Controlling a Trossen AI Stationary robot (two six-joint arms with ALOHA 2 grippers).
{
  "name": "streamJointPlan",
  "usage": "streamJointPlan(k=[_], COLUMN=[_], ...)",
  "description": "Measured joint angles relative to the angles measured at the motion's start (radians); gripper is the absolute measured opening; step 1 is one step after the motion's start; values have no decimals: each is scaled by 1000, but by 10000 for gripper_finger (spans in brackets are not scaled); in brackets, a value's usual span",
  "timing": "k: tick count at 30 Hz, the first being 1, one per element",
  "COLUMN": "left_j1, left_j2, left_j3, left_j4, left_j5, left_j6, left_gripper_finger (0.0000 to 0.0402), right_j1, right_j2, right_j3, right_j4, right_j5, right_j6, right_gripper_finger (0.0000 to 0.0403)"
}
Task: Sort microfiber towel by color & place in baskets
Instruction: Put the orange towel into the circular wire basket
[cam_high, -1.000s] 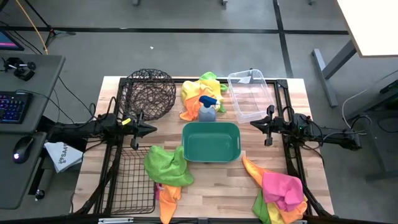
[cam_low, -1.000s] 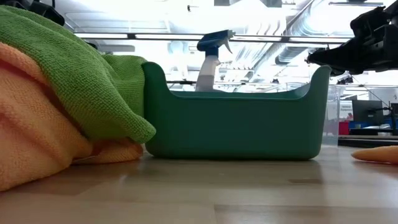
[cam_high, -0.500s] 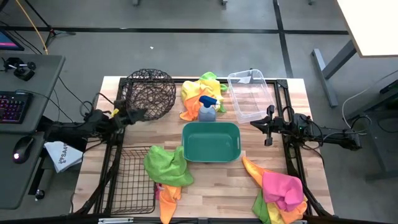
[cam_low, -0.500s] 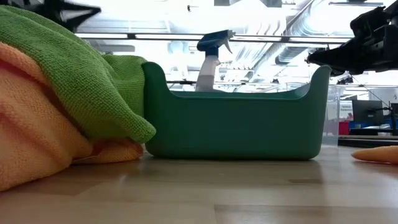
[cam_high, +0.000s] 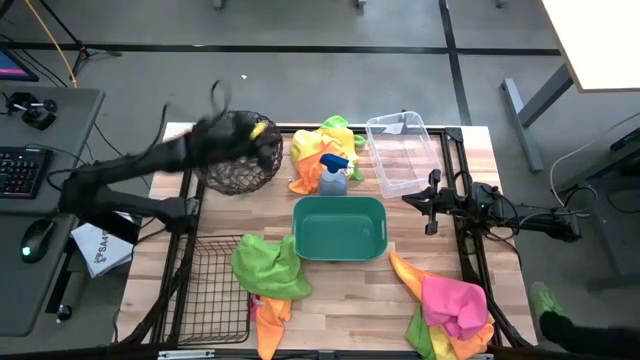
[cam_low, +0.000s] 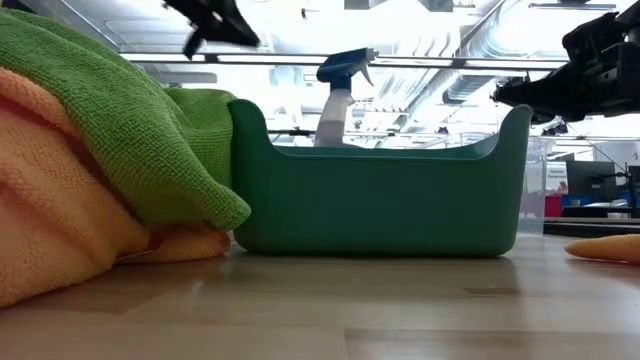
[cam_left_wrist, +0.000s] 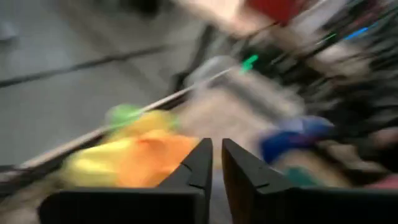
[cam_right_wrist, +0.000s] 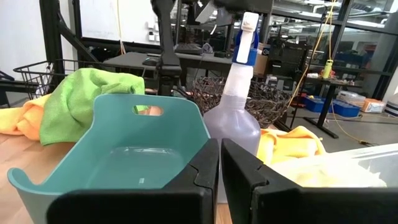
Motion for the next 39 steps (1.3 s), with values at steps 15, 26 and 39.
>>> streamJointPlan(k=[15,26,39], left_j1=[351,231,160], left_j2=[647,742,828], left_j3=[253,253,255], left_j4=[-25,2,138], left_j5=[686,452,246], left_j6=[-10,193,230], left_gripper_finger=[192,203,202], right_j1=[0,0,0], right_j2=[0,0,0], right_j3=[0,0,0], right_j4=[-2,-3,-3], right_j5=[-1,0,0], right_j6=[0,-1,0], right_gripper_finger=[14,14,14])
